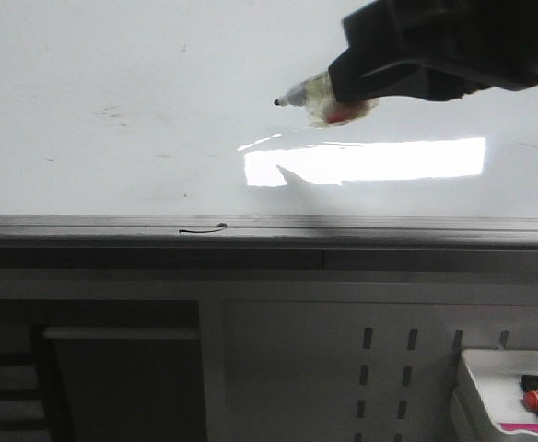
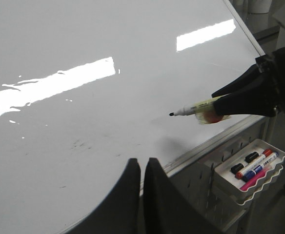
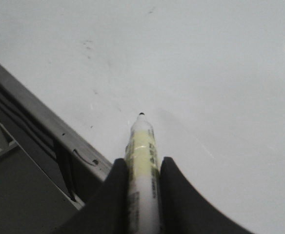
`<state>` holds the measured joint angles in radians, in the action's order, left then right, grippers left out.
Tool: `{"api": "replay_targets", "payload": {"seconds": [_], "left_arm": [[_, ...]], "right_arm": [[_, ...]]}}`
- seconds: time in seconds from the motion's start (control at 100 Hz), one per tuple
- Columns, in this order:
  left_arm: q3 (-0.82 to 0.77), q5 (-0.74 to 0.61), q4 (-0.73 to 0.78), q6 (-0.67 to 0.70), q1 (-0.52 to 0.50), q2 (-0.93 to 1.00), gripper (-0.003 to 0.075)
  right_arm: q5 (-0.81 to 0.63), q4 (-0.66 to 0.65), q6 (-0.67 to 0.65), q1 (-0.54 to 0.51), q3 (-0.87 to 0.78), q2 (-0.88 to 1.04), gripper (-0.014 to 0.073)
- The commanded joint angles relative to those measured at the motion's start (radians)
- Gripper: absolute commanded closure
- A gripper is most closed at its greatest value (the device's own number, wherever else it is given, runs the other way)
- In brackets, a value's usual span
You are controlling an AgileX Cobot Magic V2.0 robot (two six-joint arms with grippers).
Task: Write number 4 on whiteboard
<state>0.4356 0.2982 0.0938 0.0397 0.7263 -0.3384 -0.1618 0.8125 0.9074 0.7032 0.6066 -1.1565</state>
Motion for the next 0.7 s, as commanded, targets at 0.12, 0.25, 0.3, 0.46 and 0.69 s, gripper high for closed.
{"api": "replay_targets", "payload": {"seconds": [0.12,0.25,0.3,0.46,0.69], "left_arm": [[0.025,-0.103,-0.016,0.009,-0.004,-0.005,0.0741],[0.025,-0.101,-0.024,0.009,-0.004,-0.005,0.0741],[0.025,-0.101,-0.024,0.009,-0.004,-0.005,0.0741],[0.025,-0.101,-0.024,0.009,-0.004,-0.005,0.0741],[0.025,-0.101,-0.024,0.009,-0.004,-0.005,0.0741]], "right_arm": [[-0.078,0.049,0.001,-0.031,0.116,-0.073,0.0657],[-0.119,0.063,0.001,-0.035,0.128,-0.089,0.0657],[-0.147,0.066,0.001,-0.035,0.128,-0.089,0.0657],[-0.213,0.066,0.001,-0.035,0.128,-0.089,0.0657],[-0.220,0.127,0.003,-0.087,0.128,-0.107,0.0657]]}}
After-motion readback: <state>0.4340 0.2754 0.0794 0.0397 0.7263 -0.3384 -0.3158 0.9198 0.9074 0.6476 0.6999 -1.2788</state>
